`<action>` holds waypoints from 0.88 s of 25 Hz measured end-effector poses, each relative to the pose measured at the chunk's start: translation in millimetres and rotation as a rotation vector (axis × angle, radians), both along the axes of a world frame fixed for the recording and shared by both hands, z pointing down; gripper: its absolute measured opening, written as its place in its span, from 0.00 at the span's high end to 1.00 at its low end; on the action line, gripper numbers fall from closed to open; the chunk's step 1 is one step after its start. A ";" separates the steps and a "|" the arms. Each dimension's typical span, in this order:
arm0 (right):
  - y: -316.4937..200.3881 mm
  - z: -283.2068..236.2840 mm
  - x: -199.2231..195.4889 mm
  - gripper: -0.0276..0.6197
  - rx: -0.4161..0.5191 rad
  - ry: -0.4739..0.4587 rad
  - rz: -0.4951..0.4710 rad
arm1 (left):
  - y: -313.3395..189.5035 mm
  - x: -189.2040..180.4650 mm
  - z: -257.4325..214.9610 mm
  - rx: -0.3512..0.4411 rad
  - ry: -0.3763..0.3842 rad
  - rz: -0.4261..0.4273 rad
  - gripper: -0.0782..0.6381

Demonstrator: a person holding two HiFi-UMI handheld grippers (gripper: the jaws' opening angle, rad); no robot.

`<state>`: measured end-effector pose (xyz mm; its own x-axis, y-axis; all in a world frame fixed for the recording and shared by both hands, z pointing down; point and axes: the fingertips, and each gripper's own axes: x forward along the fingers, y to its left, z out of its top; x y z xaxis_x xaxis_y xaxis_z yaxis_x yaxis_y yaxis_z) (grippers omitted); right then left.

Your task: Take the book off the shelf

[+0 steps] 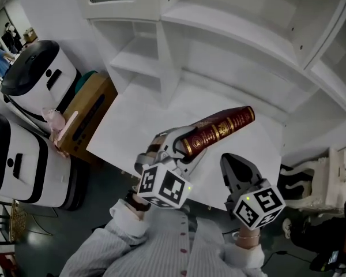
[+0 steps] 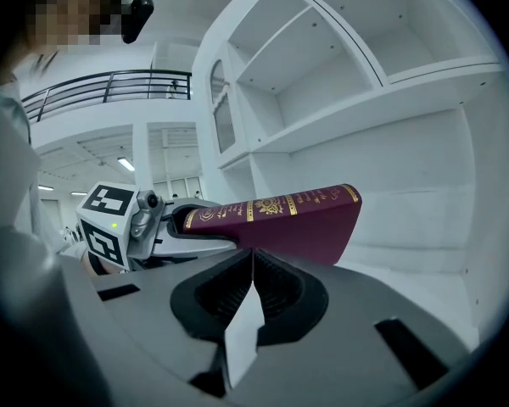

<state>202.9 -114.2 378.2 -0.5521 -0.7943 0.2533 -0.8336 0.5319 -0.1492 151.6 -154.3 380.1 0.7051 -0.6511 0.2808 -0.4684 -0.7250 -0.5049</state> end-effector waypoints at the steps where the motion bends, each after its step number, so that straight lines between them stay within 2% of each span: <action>1: -1.5 1.2 -1.6 0.93 -0.002 0.004 0.000 | 0.3 -1.4 3.4 -0.023 0.025 -0.003 0.59; 14: -14.7 8.6 -18.6 0.93 -0.019 0.017 -0.001 | 0.4 -32.4 52.4 -0.271 0.207 -0.033 0.59; 22: -22.4 9.3 -31.7 0.93 -0.012 0.018 -0.006 | -5.2 -39.3 52.1 -0.314 0.262 -0.004 0.59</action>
